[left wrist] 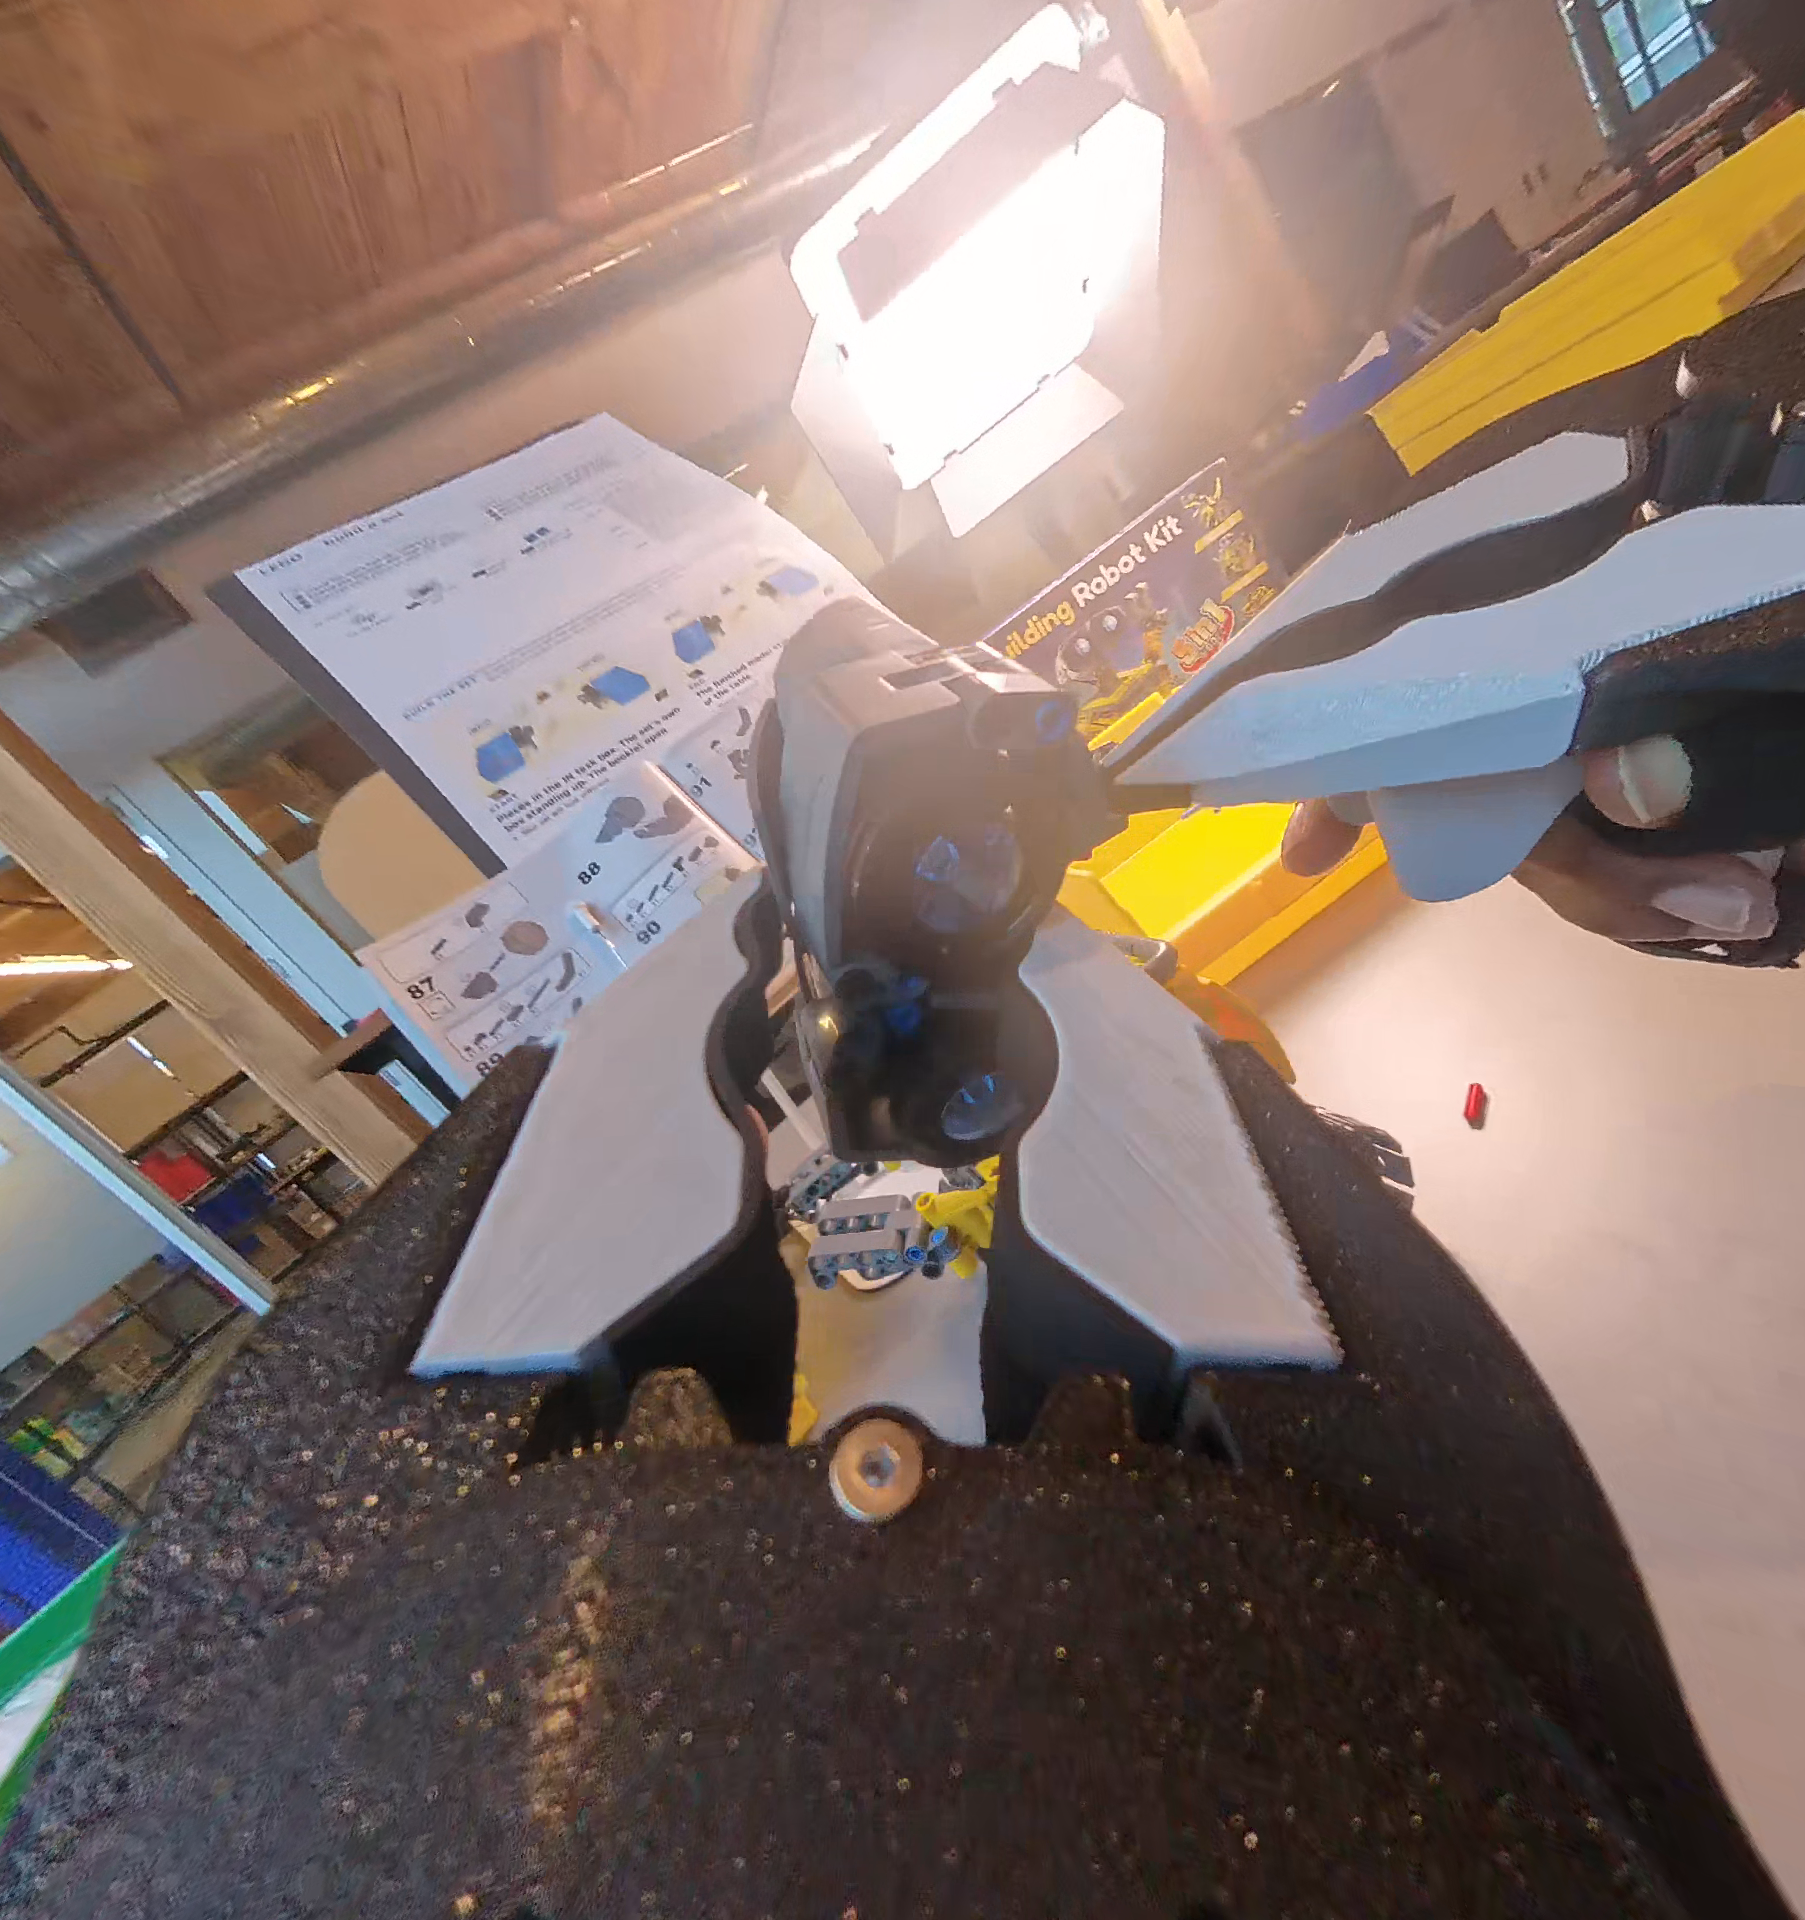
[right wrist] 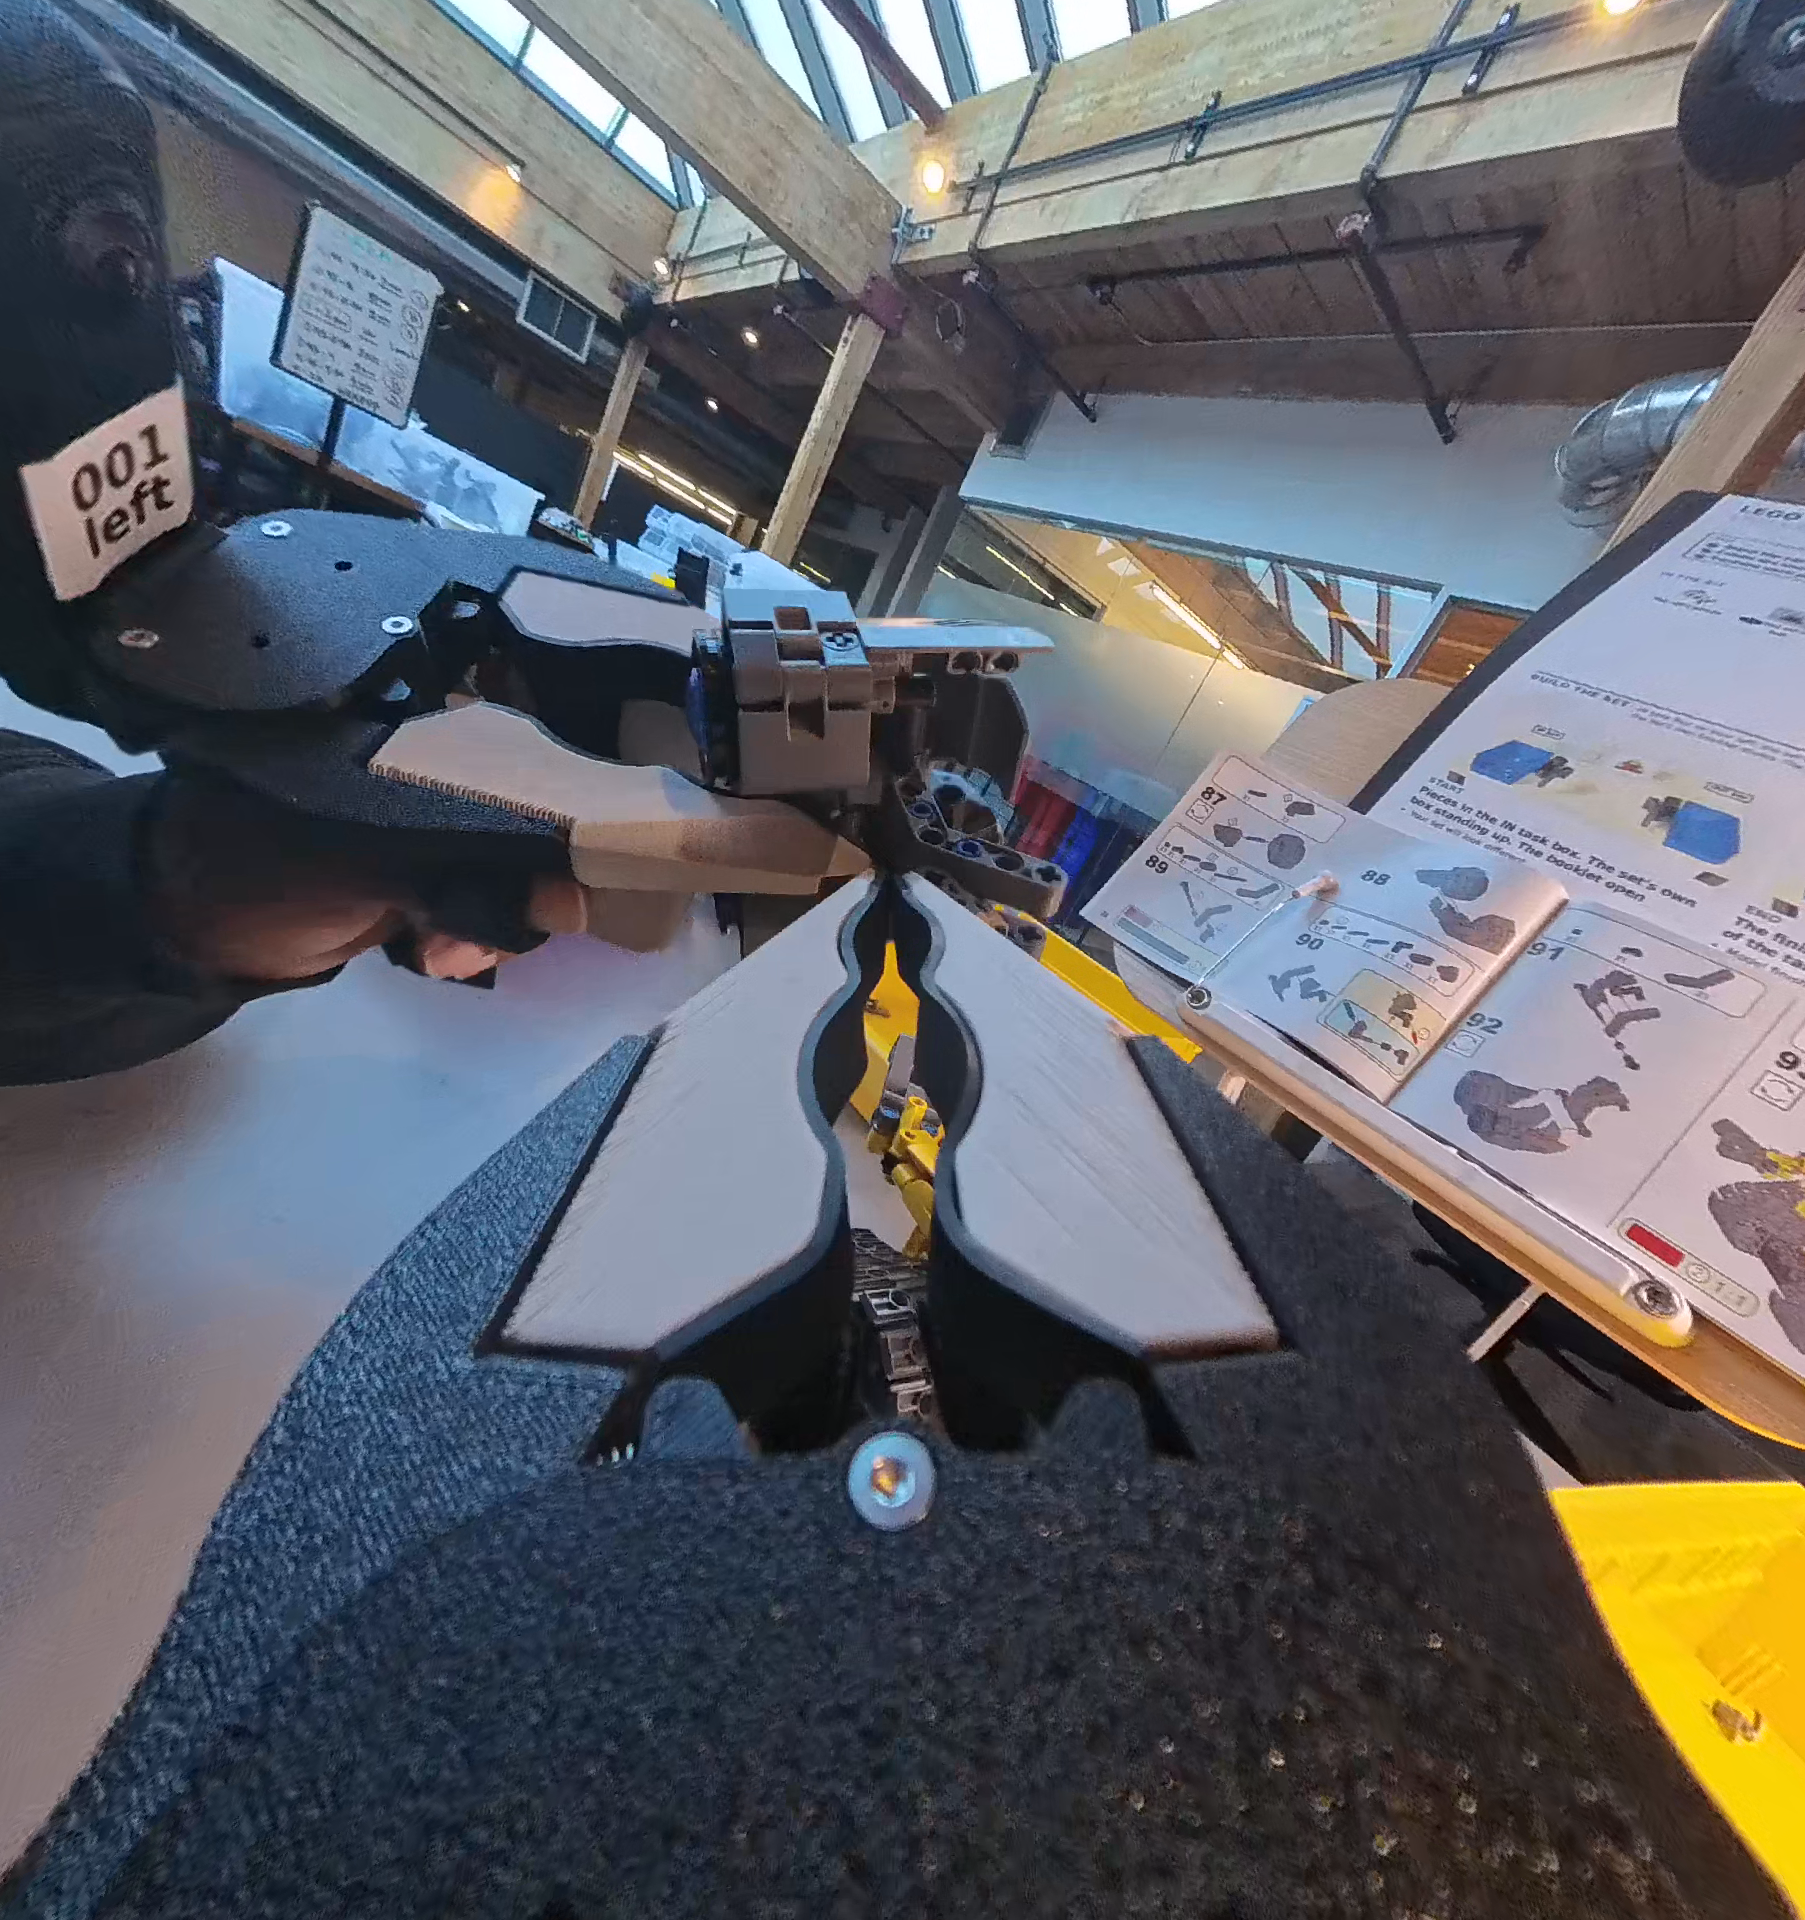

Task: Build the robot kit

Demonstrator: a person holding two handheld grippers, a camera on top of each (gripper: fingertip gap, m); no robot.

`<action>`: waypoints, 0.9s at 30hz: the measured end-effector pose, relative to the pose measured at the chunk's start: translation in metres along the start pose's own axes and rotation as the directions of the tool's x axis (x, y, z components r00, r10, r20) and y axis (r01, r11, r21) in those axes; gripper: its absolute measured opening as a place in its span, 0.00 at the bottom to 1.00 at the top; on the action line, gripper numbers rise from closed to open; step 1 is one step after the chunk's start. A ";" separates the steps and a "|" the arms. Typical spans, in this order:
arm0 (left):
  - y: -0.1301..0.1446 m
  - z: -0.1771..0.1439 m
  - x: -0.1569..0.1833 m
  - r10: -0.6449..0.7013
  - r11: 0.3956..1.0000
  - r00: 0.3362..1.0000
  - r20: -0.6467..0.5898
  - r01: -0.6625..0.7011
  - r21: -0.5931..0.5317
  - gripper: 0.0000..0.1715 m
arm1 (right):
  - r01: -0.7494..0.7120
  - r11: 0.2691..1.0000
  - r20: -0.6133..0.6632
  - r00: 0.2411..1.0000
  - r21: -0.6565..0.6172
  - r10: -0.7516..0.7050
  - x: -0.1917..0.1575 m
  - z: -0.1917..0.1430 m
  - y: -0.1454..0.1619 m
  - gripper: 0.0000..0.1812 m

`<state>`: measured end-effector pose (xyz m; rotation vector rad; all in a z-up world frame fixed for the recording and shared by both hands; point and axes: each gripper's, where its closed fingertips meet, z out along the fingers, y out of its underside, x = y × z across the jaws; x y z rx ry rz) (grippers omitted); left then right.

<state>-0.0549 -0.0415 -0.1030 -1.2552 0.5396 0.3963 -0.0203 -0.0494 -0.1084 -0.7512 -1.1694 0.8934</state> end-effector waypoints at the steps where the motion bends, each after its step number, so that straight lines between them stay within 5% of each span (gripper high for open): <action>1: 0.000 0.000 0.000 0.009 1.000 1.000 0.003 -0.009 0.002 0.22 | -0.002 1.000 0.002 1.000 0.000 0.002 0.000 0.000 0.000 0.00; 27: 0.025 0.004 0.003 -0.014 0.999 0.997 -0.073 0.012 -0.031 0.22 | 0.009 1.000 0.102 0.995 0.024 -0.011 -0.001 -0.009 0.002 0.04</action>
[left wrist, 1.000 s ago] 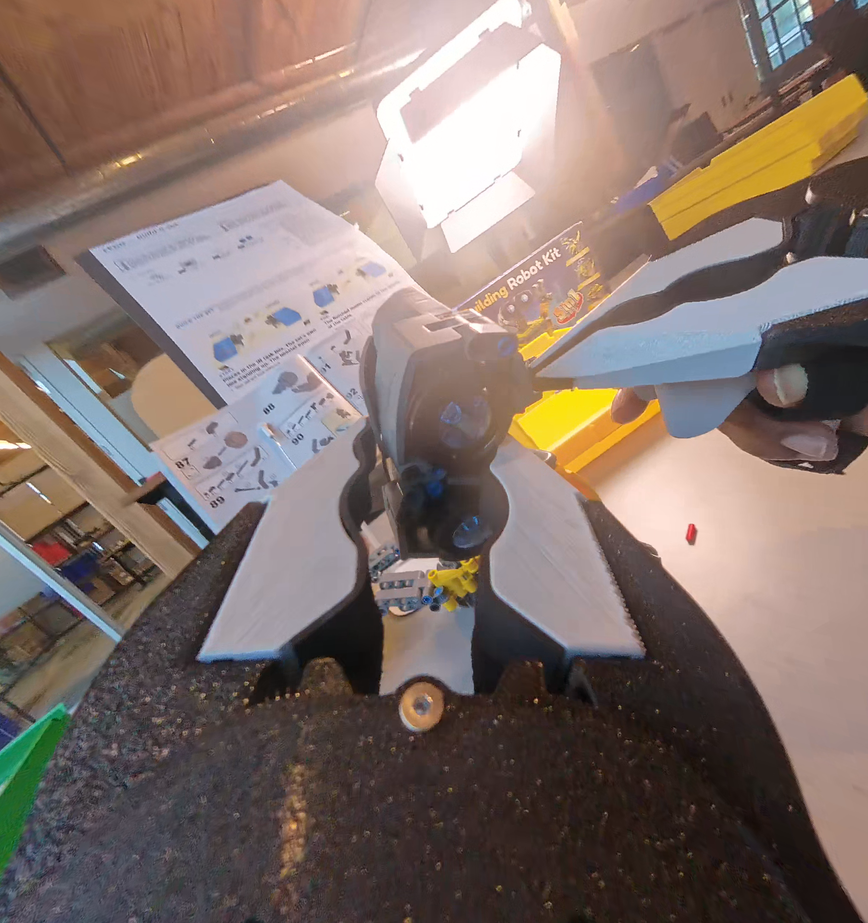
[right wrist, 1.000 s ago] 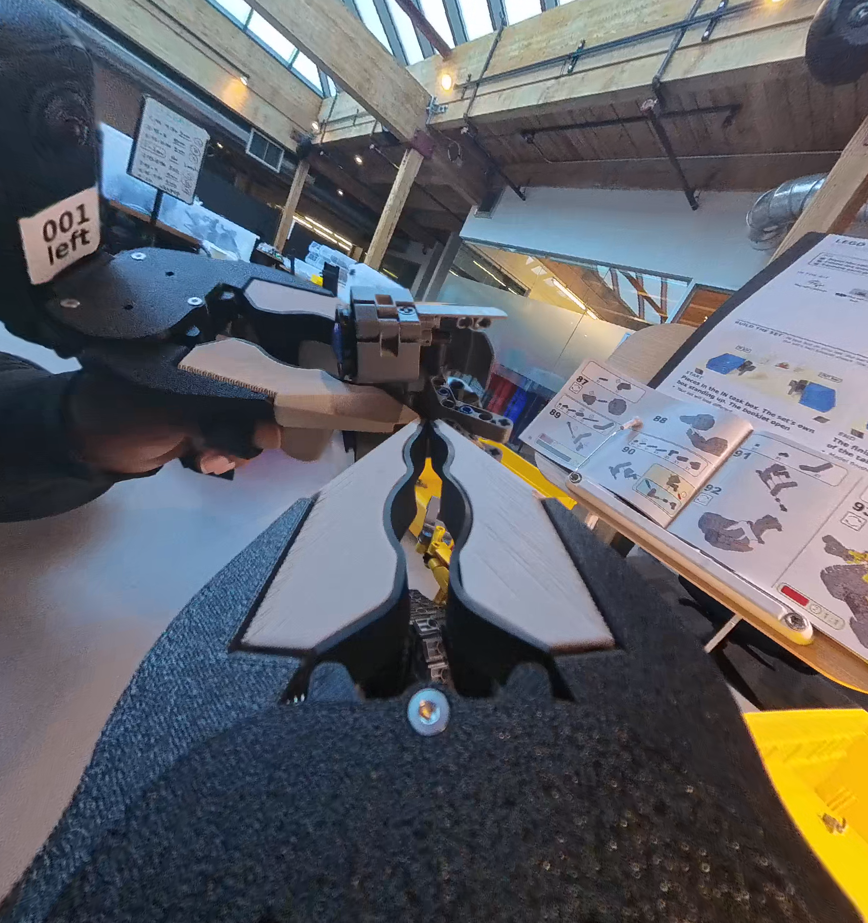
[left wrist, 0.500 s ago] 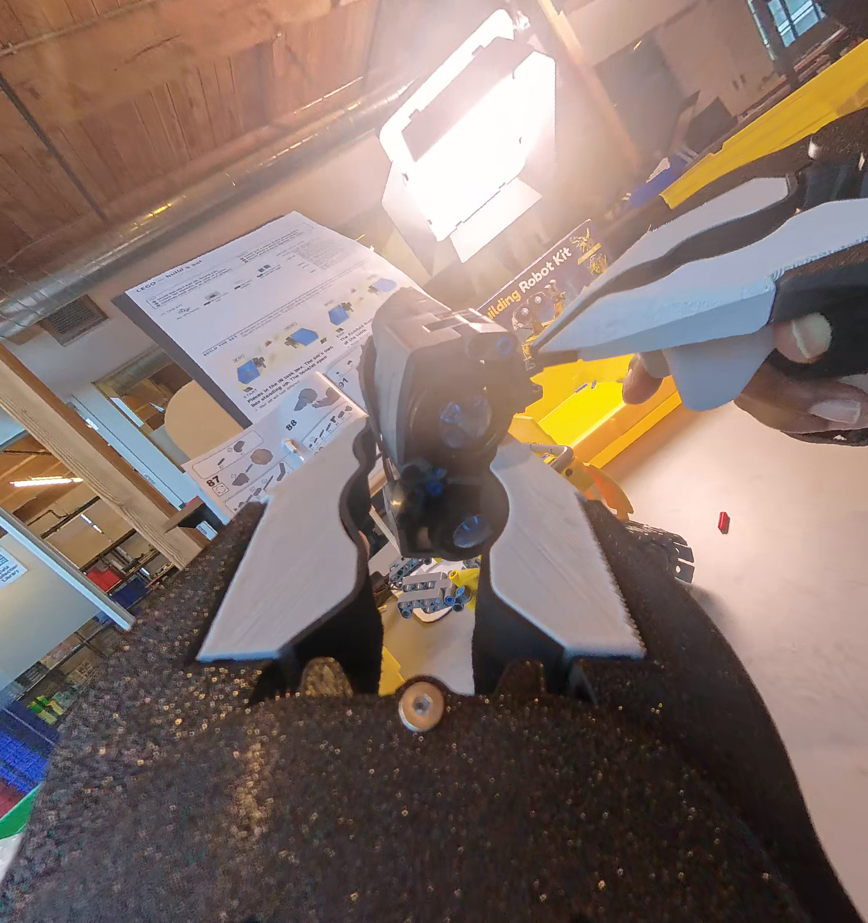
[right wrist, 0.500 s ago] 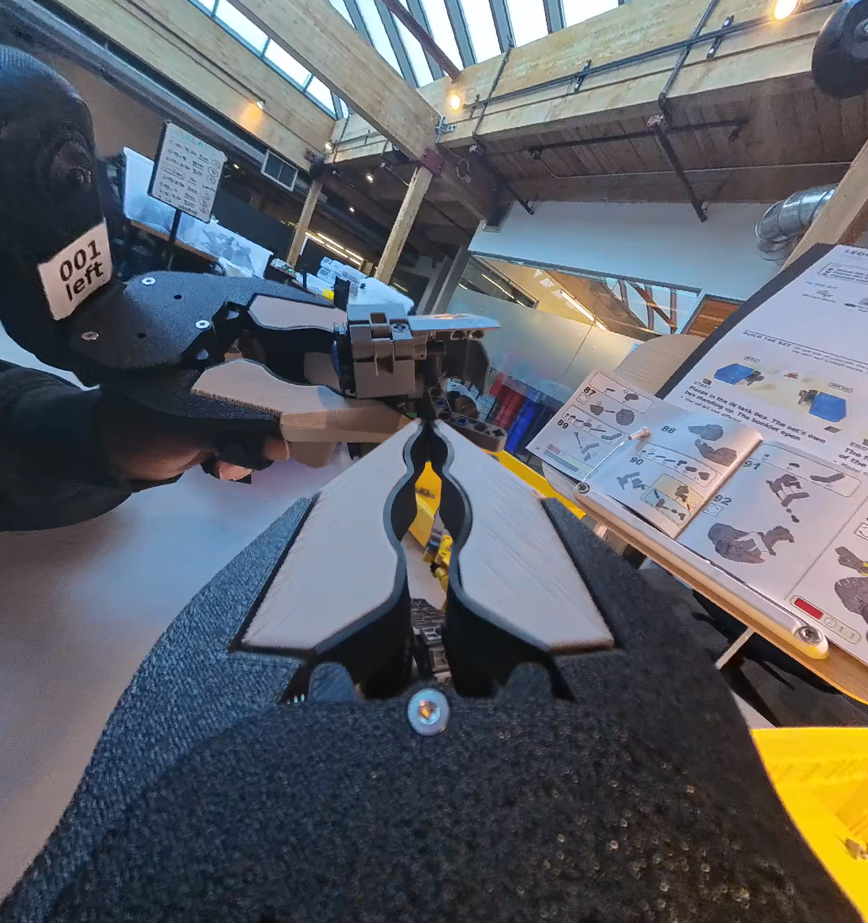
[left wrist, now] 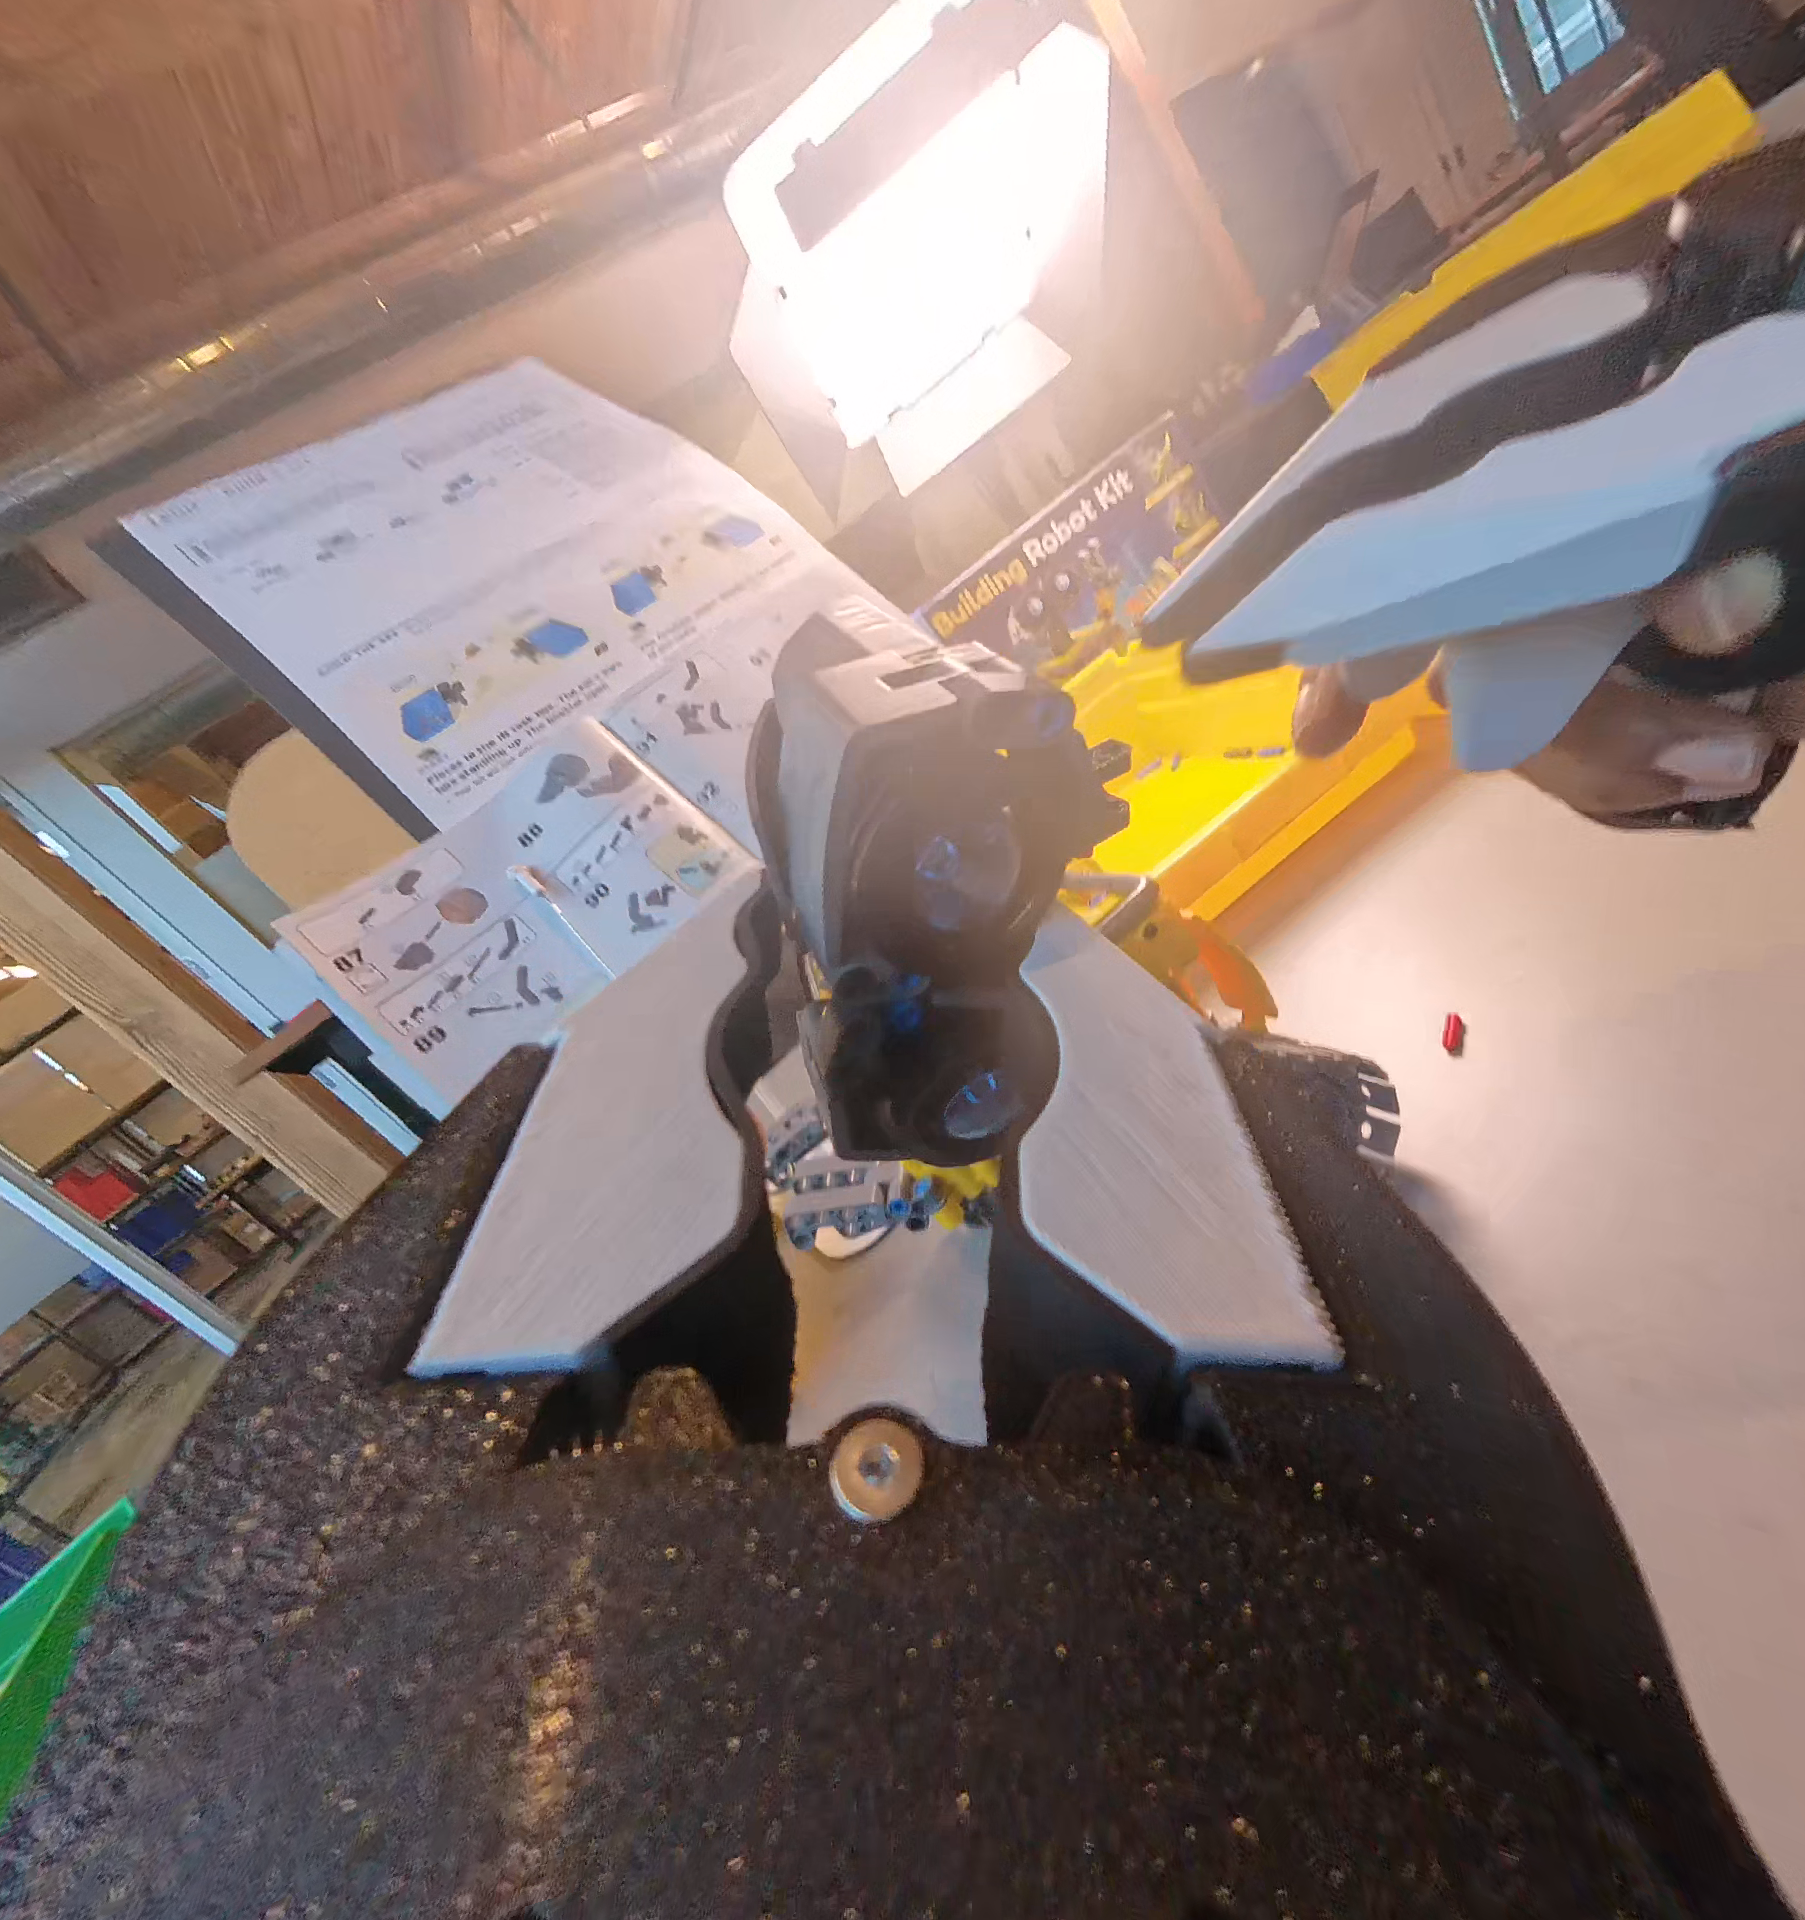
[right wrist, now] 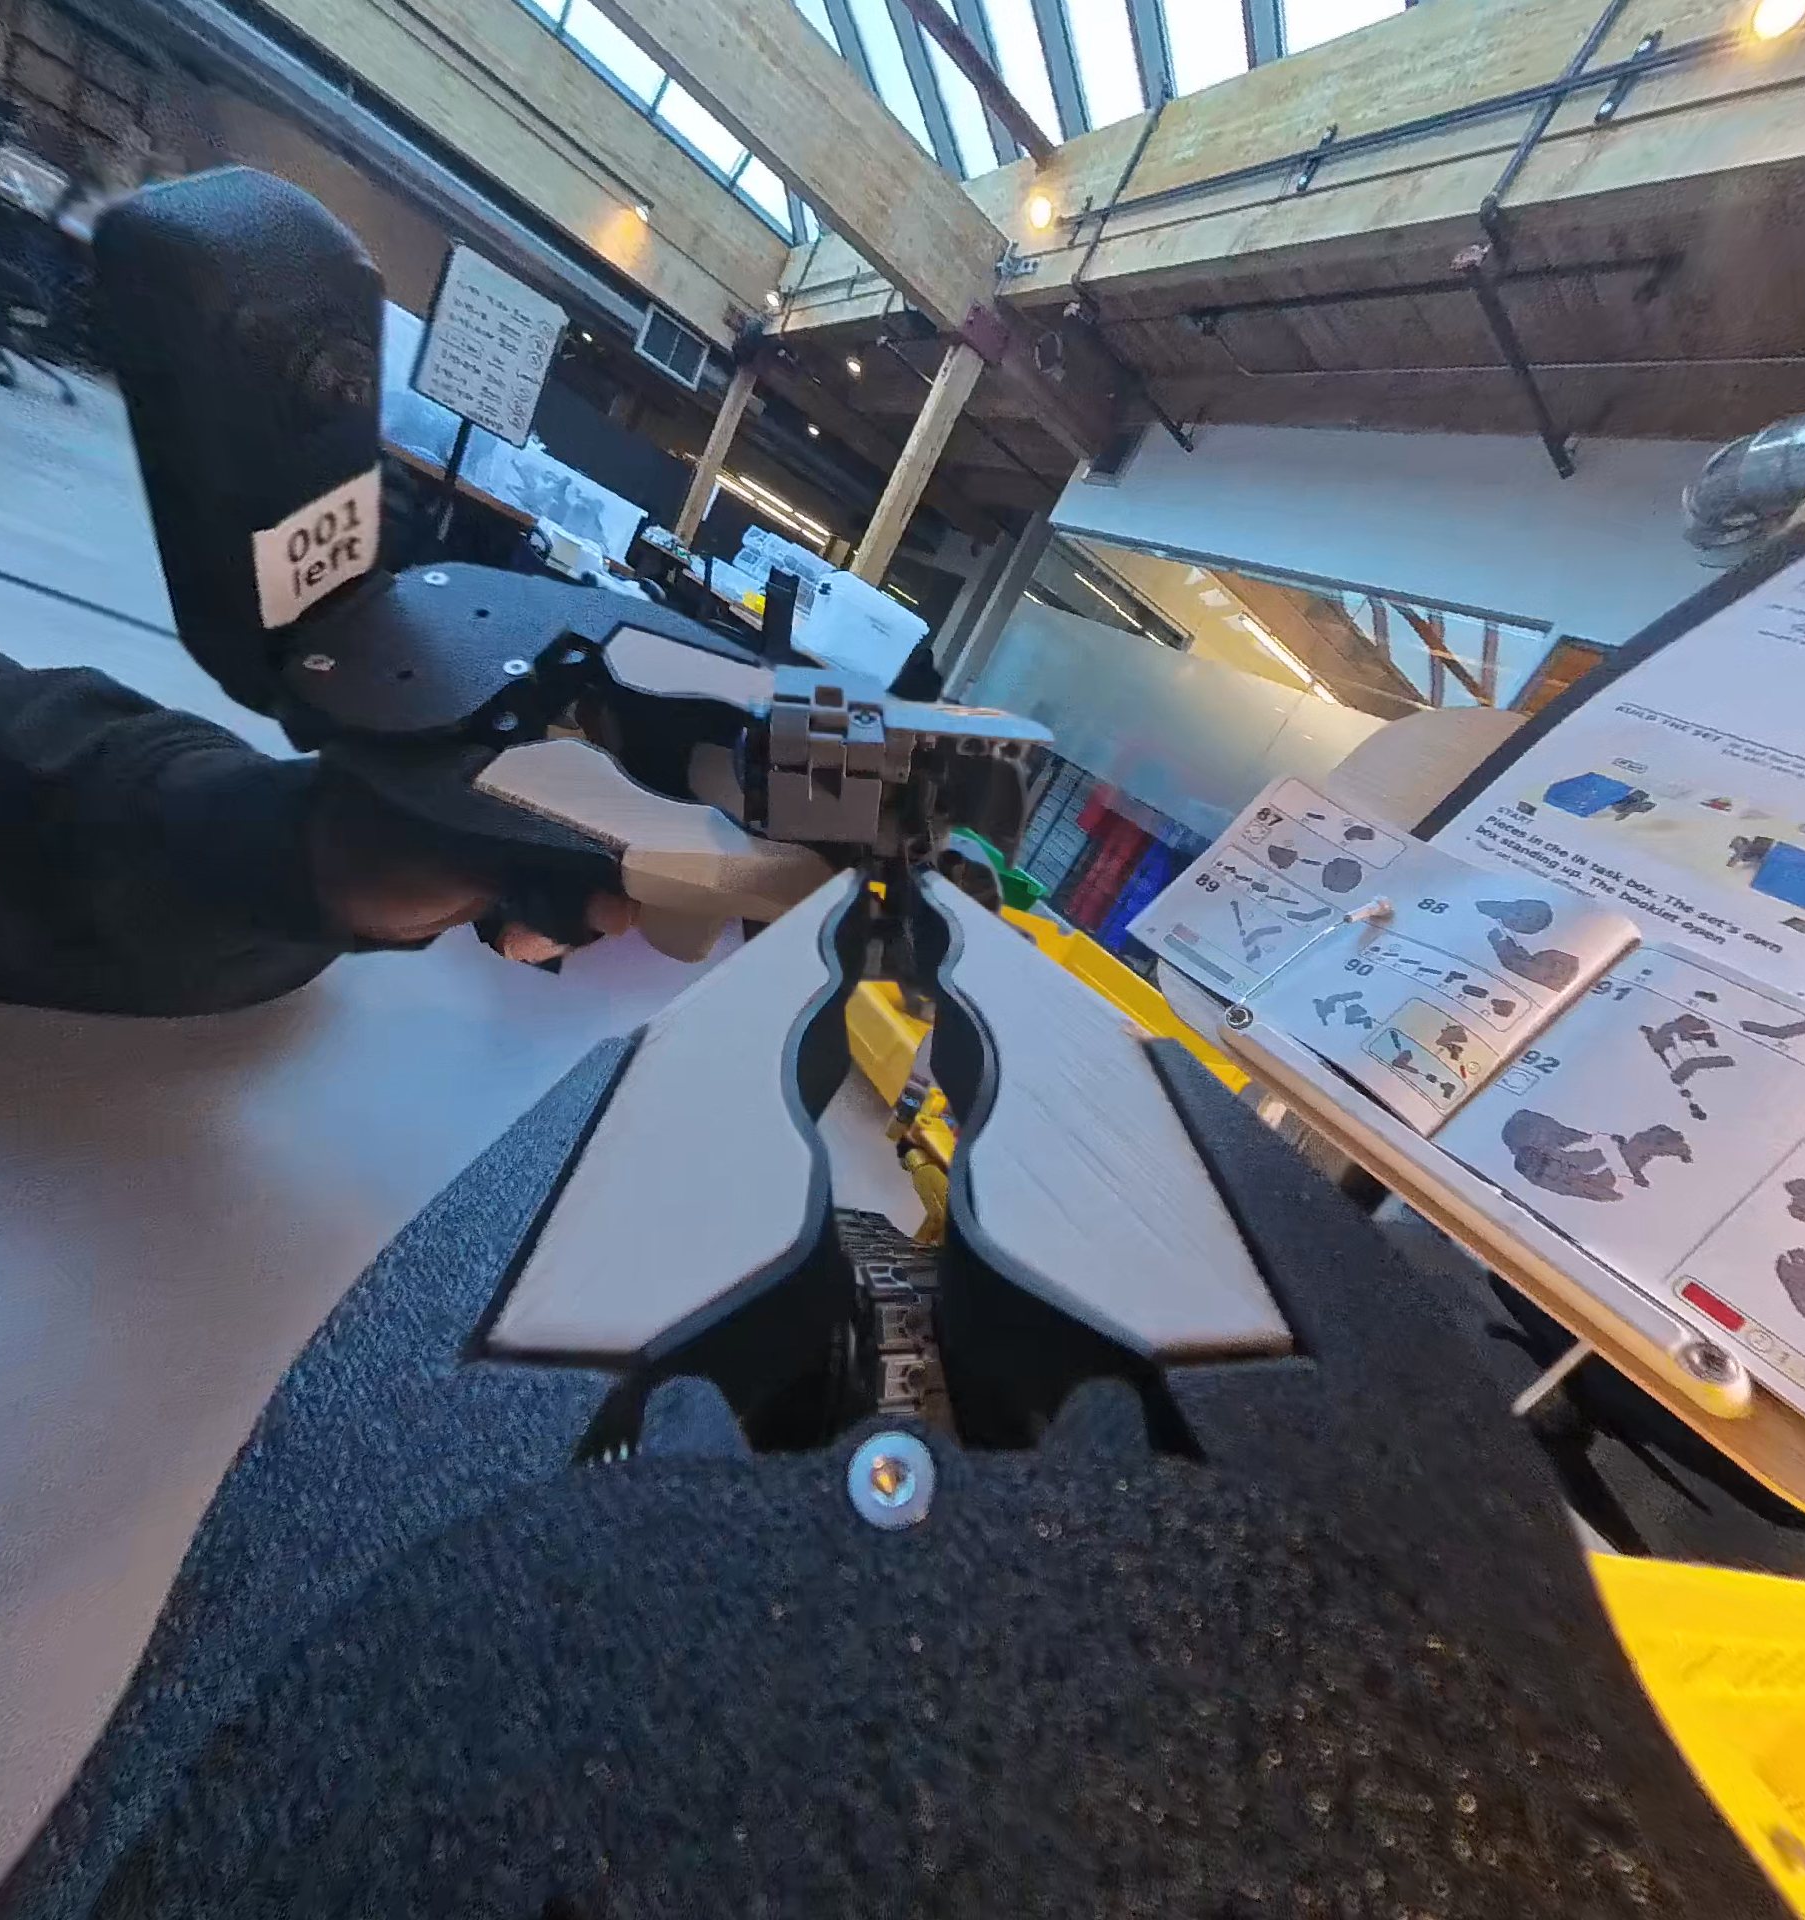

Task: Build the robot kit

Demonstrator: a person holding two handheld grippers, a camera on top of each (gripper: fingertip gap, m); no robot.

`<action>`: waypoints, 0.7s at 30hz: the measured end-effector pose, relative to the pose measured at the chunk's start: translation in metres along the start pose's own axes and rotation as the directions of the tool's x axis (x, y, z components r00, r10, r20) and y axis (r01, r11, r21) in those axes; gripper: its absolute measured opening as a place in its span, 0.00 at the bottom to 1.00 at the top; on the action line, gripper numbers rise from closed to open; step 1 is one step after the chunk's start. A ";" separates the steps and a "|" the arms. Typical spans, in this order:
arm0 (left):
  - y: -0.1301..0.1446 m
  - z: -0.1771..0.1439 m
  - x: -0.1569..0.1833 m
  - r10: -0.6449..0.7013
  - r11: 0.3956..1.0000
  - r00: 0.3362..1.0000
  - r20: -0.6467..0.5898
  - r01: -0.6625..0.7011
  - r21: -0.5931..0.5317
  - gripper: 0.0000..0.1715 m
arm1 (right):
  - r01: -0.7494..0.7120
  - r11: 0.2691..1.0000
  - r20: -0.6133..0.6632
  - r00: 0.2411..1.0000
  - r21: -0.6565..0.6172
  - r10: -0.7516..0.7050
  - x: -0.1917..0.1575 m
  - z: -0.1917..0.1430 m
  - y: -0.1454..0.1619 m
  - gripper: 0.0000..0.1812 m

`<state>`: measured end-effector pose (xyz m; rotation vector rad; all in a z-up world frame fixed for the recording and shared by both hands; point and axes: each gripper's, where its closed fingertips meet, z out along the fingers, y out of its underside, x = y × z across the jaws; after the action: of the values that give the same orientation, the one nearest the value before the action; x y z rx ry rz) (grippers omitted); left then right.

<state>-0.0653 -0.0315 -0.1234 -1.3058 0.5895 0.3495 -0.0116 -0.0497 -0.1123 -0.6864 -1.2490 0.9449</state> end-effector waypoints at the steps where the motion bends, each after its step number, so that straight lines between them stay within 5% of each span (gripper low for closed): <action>1: 0.006 0.001 0.000 -0.012 1.000 1.000 -0.018 0.012 -0.018 0.22 | -0.009 1.000 0.044 0.999 -0.003 0.010 -0.002 -0.002 0.002 0.06; 12: 0.018 0.001 0.030 -0.039 0.999 0.969 -0.245 0.038 -0.008 0.23 | -0.020 0.982 0.151 0.987 -0.190 0.049 -0.004 -0.004 0.047 0.22; 18: 0.019 0.000 0.039 -0.041 0.999 0.958 -0.283 0.043 -0.001 0.23 | 0.099 0.960 0.163 0.985 -0.262 -0.057 -0.013 -0.002 0.060 0.16; 21: 0.020 0.001 0.042 -0.190 0.981 0.913 -0.361 0.188 -0.040 0.23 | 0.133 0.963 0.155 0.983 -0.233 -0.098 -0.011 -0.003 0.054 0.16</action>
<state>-0.0425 -0.0291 -0.1644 -1.4302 0.7646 -0.0562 -0.0209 -0.0340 -0.1648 -0.7373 -1.5325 0.7607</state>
